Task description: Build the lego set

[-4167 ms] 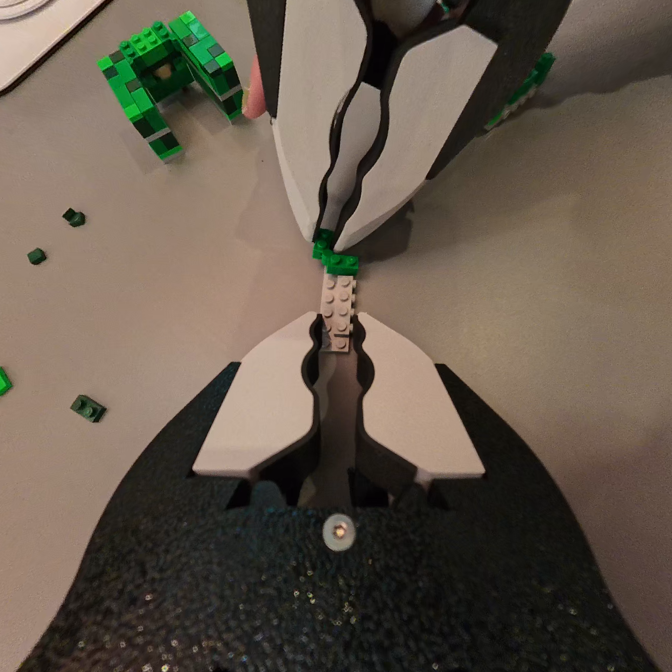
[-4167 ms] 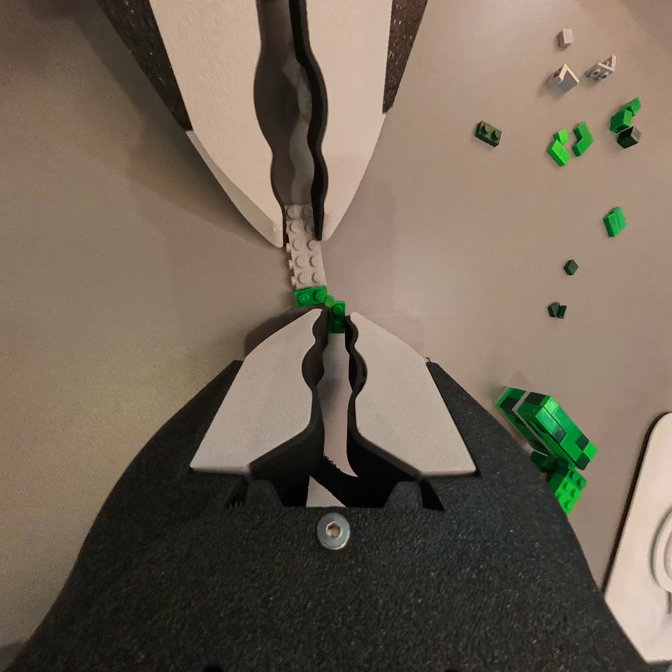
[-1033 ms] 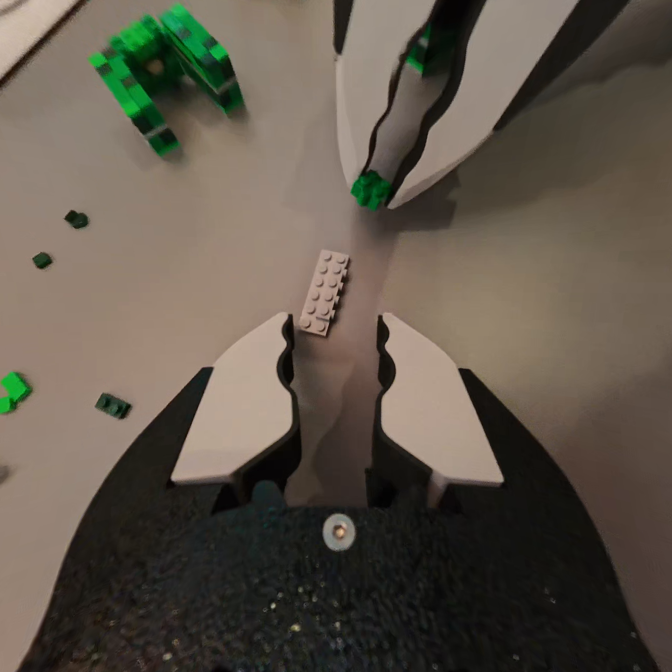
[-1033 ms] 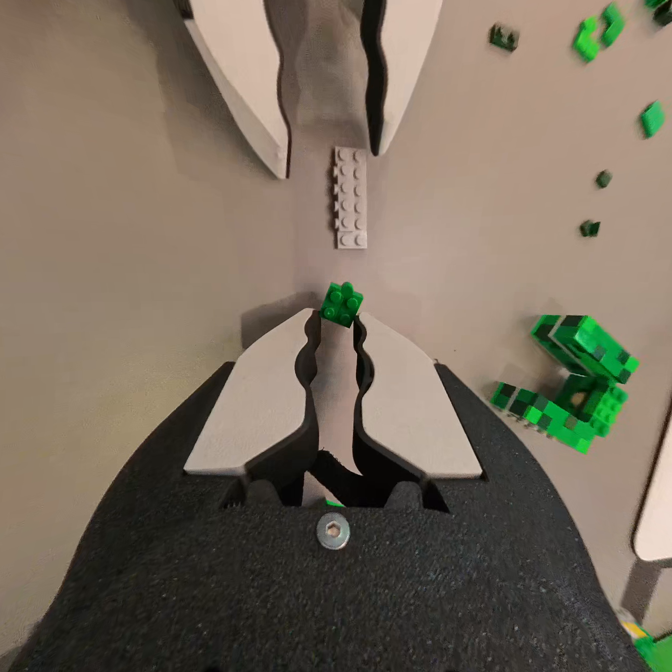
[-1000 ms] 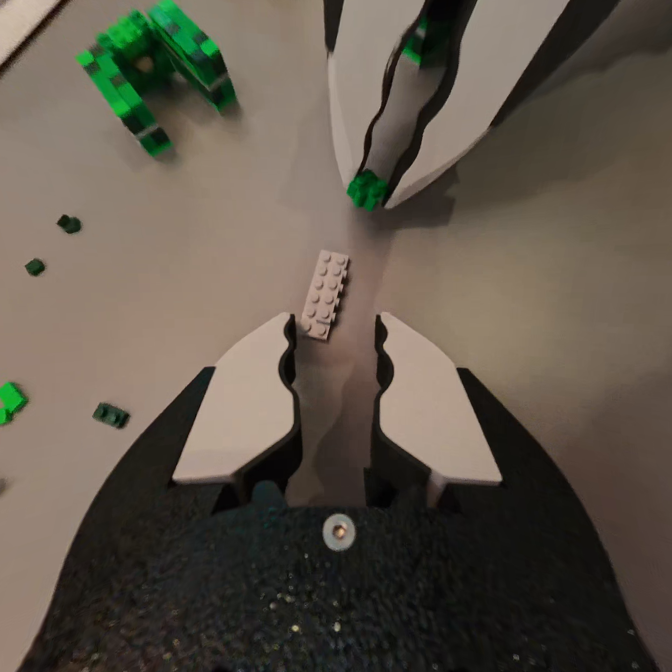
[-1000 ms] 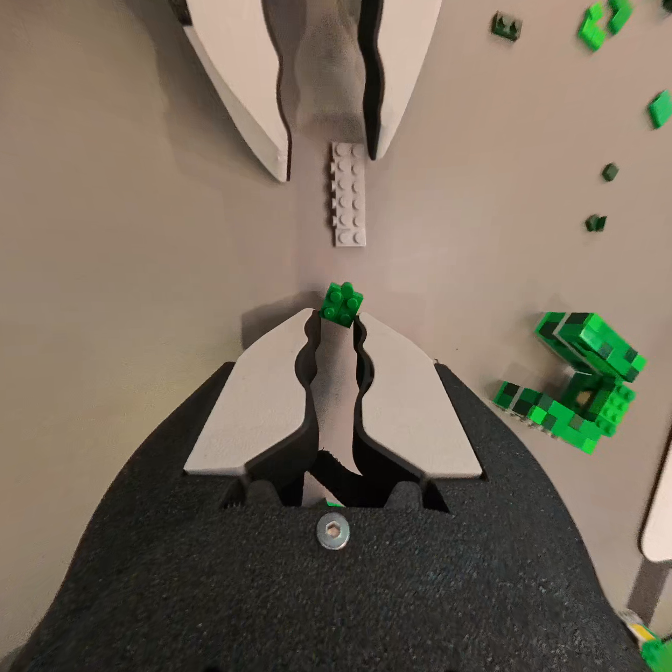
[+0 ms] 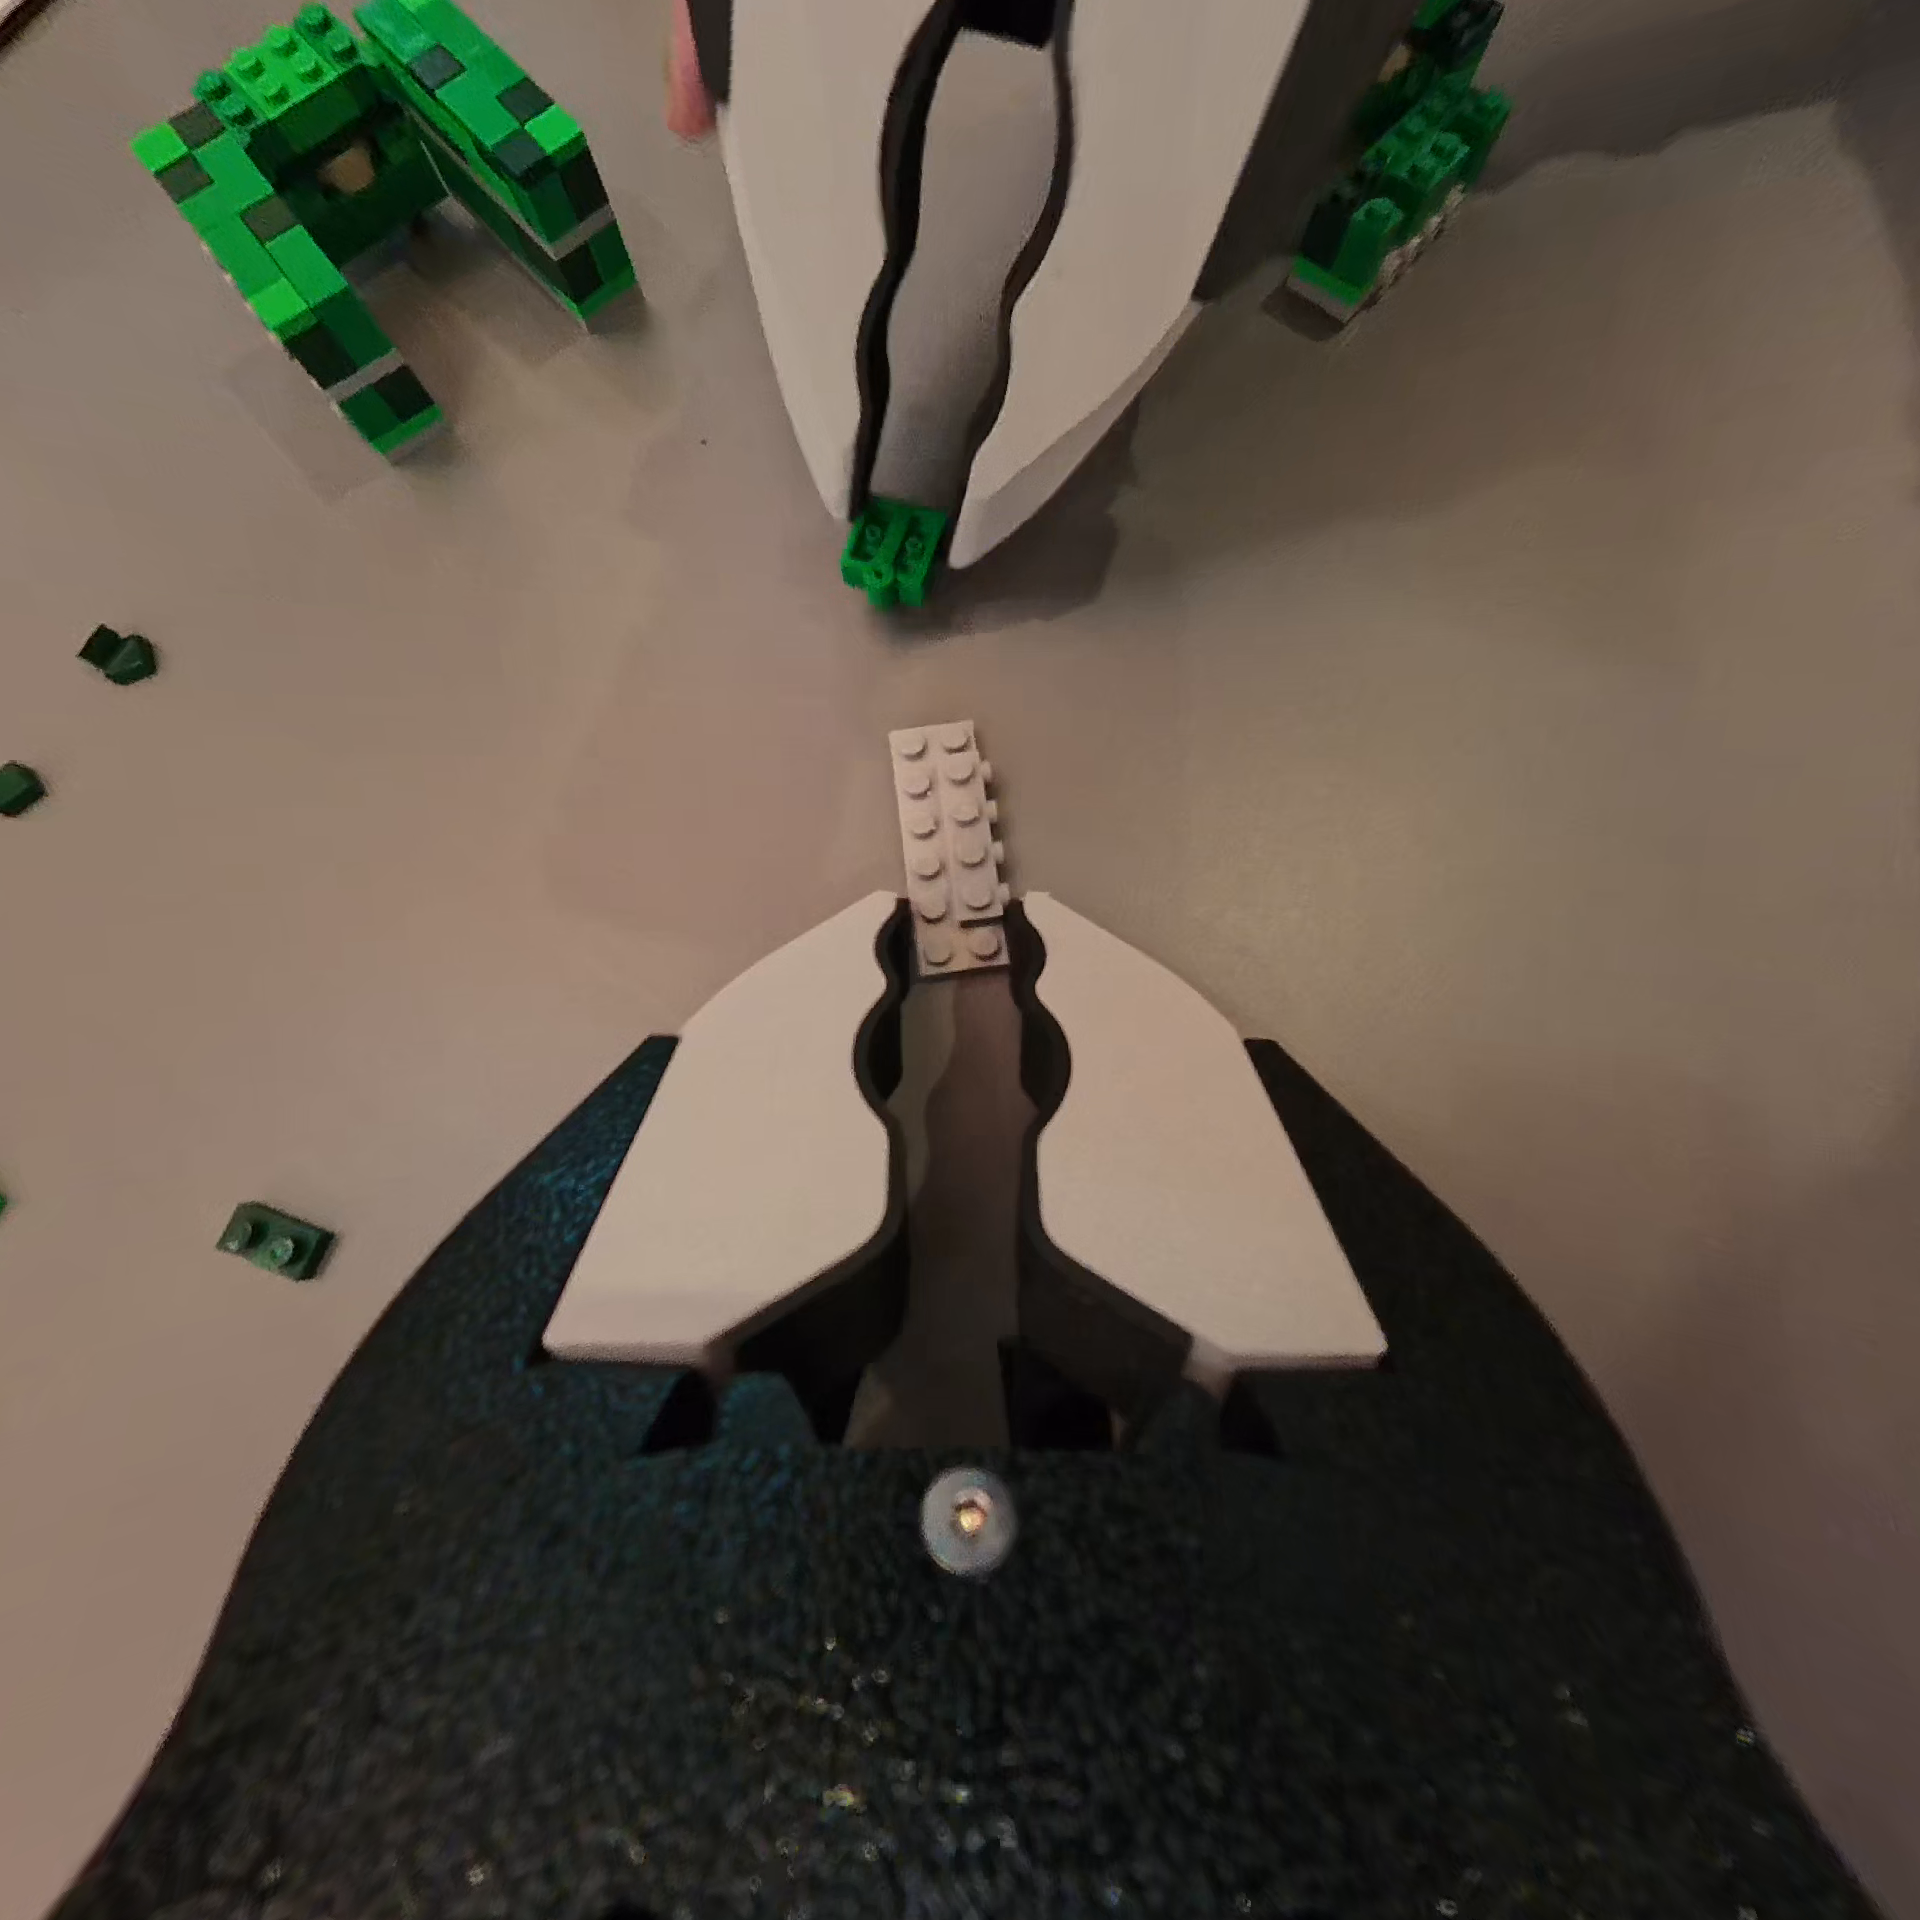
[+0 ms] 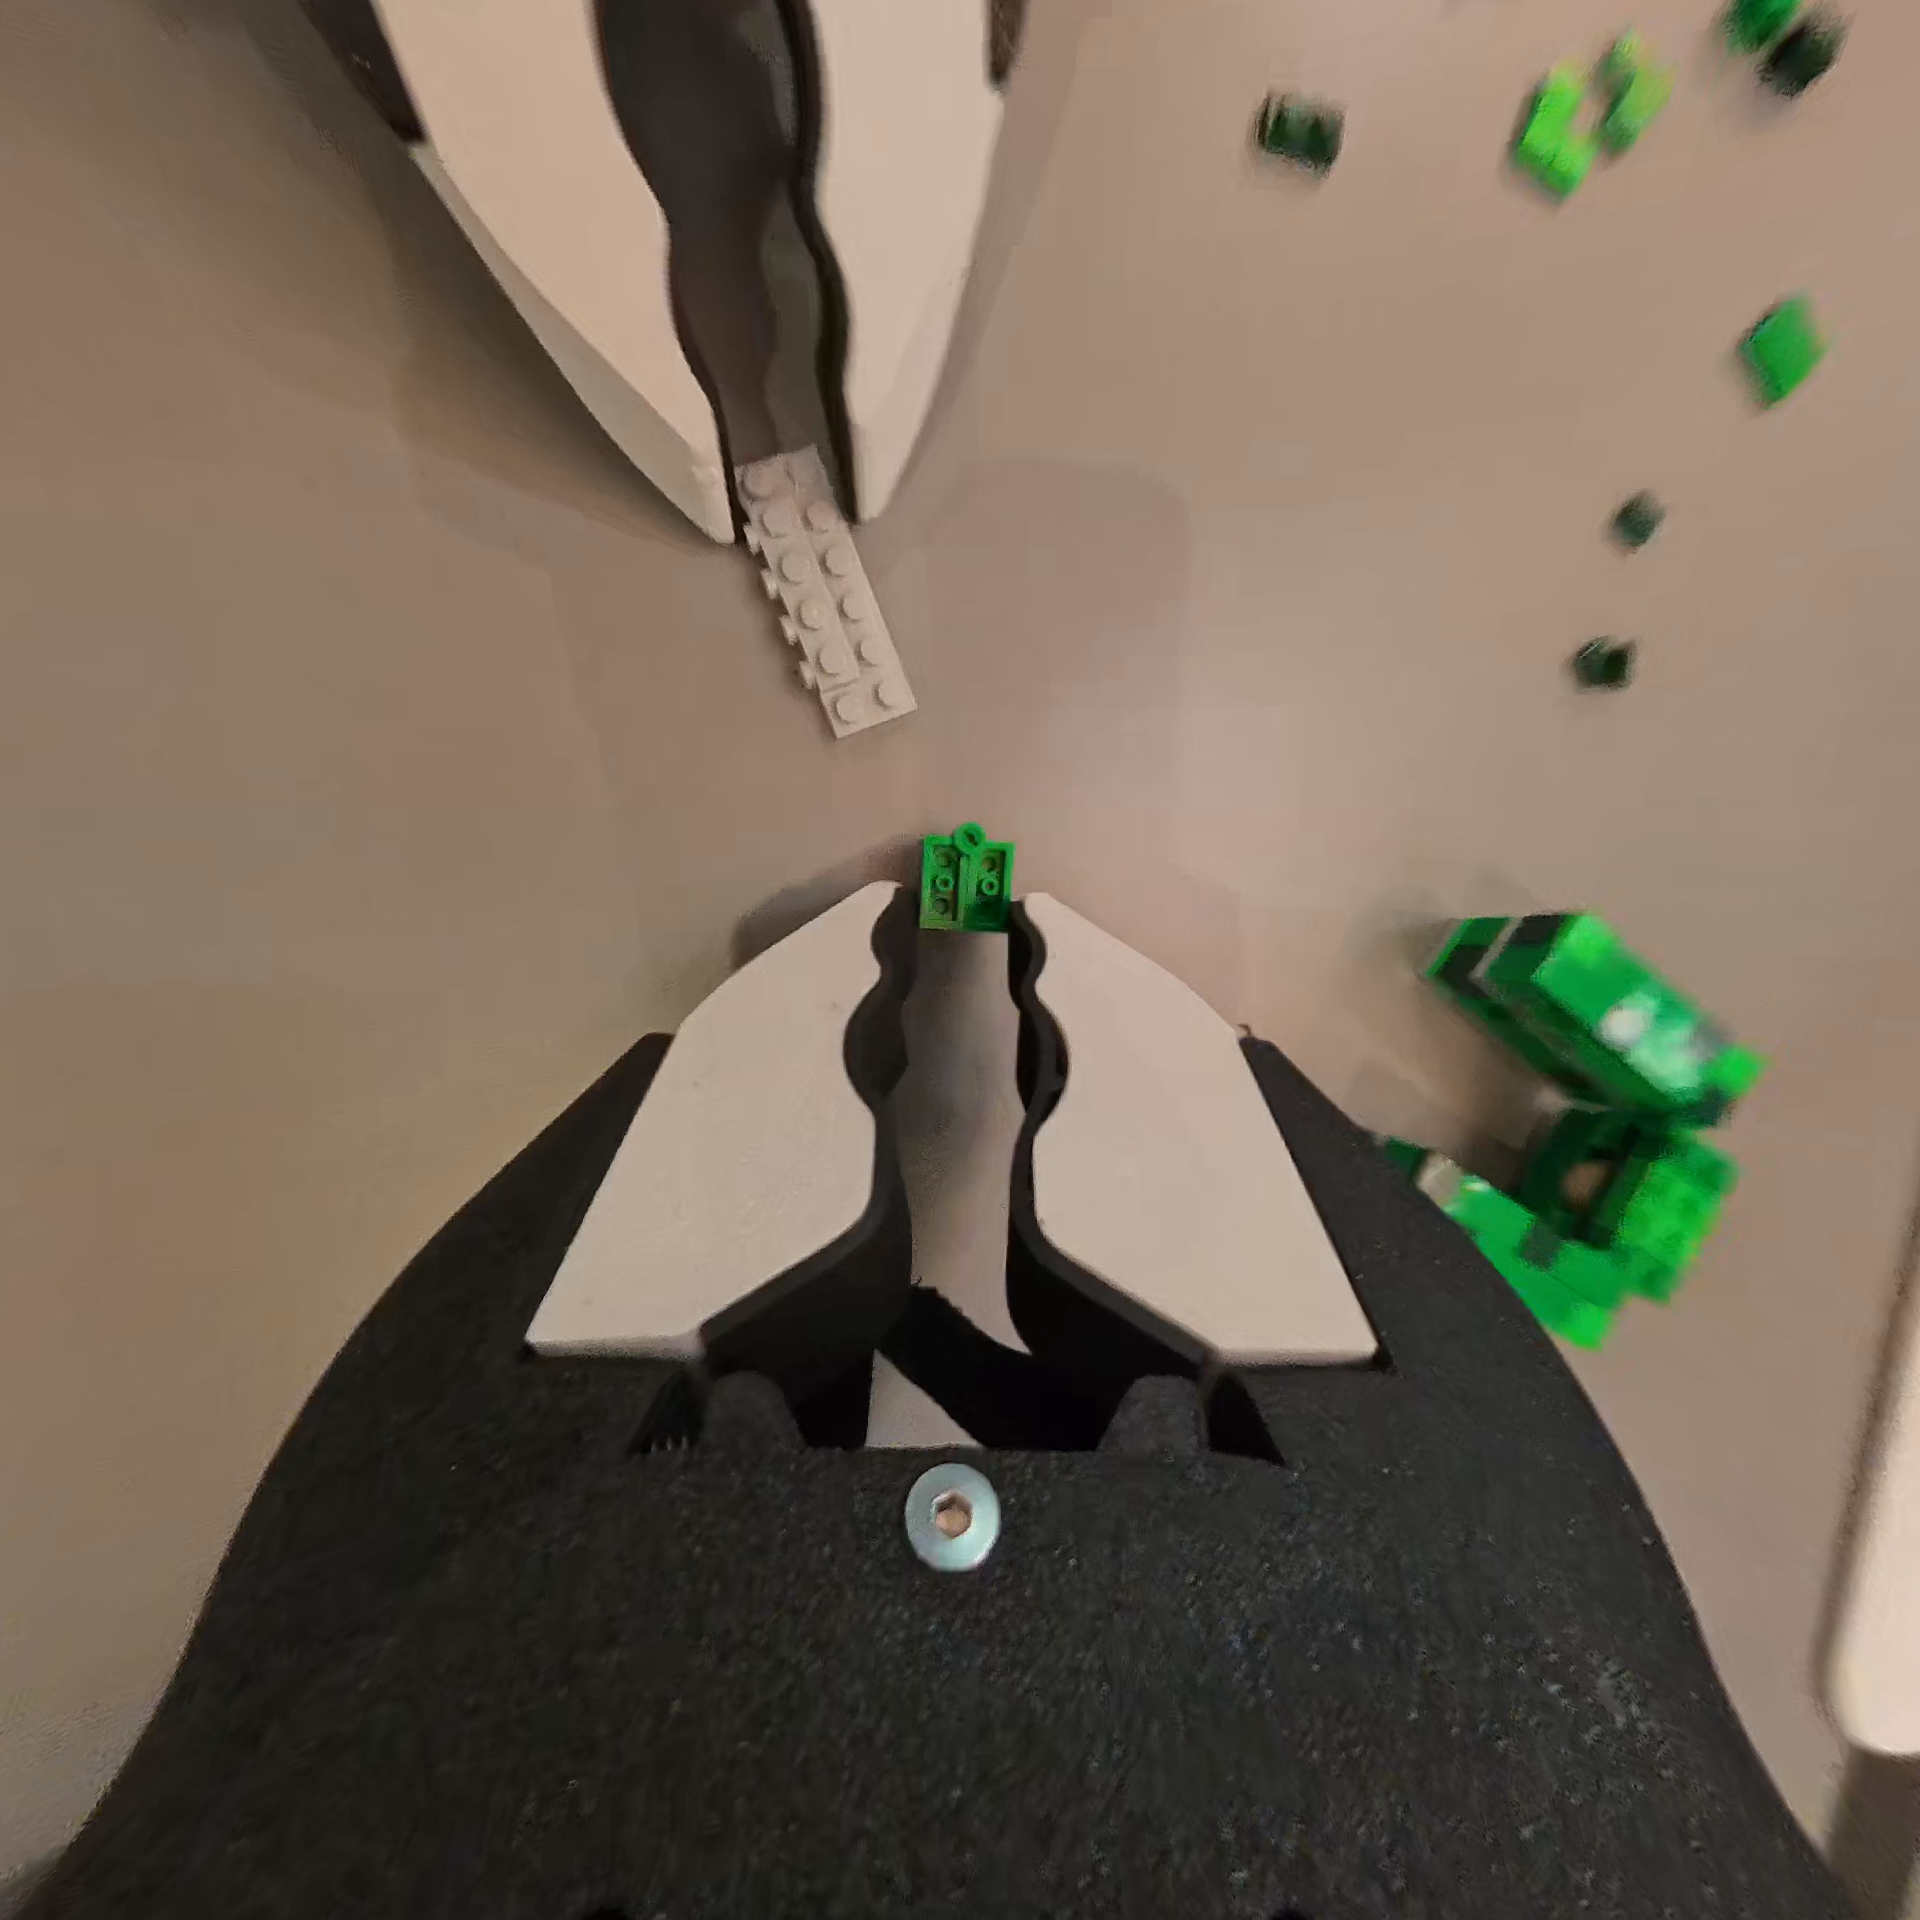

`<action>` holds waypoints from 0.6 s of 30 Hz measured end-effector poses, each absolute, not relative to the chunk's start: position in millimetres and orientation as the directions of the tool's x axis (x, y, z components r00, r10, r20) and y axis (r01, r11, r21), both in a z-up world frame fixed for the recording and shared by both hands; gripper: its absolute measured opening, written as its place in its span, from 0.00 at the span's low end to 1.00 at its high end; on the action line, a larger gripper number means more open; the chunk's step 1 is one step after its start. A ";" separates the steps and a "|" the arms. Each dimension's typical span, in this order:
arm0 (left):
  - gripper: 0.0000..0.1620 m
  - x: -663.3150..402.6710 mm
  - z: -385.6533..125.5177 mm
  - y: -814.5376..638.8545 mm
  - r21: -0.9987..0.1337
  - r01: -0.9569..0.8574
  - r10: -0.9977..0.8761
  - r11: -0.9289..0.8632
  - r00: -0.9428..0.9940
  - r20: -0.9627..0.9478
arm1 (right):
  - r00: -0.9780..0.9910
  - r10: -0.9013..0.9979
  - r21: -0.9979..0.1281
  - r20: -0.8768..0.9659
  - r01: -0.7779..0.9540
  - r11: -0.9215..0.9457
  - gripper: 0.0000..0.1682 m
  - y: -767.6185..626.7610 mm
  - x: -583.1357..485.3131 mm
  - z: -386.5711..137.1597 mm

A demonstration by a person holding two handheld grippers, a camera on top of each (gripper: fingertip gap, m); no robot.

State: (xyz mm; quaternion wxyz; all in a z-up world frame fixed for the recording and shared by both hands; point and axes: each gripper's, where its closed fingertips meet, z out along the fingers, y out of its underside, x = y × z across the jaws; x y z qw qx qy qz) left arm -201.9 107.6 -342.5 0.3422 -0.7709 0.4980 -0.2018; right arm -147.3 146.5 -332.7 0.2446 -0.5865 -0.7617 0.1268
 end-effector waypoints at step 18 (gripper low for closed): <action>0.06 -159.6 -243.6 99.0 -0.956 -0.027 -0.893 -0.291 0.367 0.261 | -0.230 0.305 -0.166 0.924 0.478 0.863 0.09 105.9 -170.1 -233.8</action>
